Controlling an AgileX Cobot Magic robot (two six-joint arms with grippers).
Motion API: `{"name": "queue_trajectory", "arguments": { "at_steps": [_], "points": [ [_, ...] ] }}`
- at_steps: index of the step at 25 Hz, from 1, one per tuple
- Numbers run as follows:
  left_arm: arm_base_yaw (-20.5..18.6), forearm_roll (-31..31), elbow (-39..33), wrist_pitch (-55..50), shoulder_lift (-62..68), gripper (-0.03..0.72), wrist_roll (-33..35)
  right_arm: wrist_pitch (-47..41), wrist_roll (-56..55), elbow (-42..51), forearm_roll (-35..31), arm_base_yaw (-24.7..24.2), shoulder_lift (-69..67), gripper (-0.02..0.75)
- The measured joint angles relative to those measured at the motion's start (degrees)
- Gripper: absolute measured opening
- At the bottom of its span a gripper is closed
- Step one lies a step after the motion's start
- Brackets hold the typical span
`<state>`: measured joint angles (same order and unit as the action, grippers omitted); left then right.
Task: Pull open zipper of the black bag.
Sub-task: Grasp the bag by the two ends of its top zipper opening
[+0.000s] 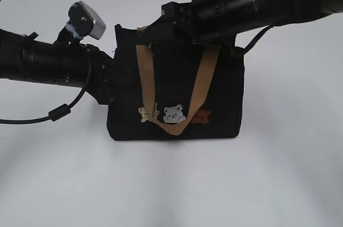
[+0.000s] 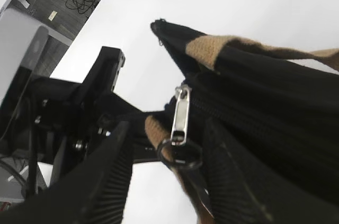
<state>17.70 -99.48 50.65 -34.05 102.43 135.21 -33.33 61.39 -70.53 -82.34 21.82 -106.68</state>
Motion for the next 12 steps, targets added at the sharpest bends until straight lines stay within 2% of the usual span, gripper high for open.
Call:
{"name": "queue_trajectory", "arguments": {
  "at_steps": [3,4,5,7,8,12],
  "points": [
    [0.0,-0.1,0.0,0.5,0.0,0.065,0.0,1.4,-4.0,-2.9,0.5,1.7,-3.2,0.335],
    [0.0,-0.1,0.0,0.8,0.0,0.065,0.0,1.7,-5.7,-3.5,1.8,2.0,-3.6,0.296],
    [0.0,-0.1,0.0,0.8,0.1,0.065,-0.1,1.8,-7.9,-3.7,3.3,2.0,-3.7,0.237],
    [0.0,-0.1,0.0,0.8,0.1,0.065,-0.1,1.8,-12.6,-4.1,7.9,1.6,-3.6,0.070],
    [0.0,-0.1,0.0,0.8,0.1,0.065,-0.1,1.2,-15.4,-4.1,10.7,1.0,-3.3,0.034],
    [0.2,-0.1,0.0,0.6,0.1,0.065,-0.1,-4.3,-24.2,-4.2,23.3,-3.2,0.5,0.007]
  ]
}}
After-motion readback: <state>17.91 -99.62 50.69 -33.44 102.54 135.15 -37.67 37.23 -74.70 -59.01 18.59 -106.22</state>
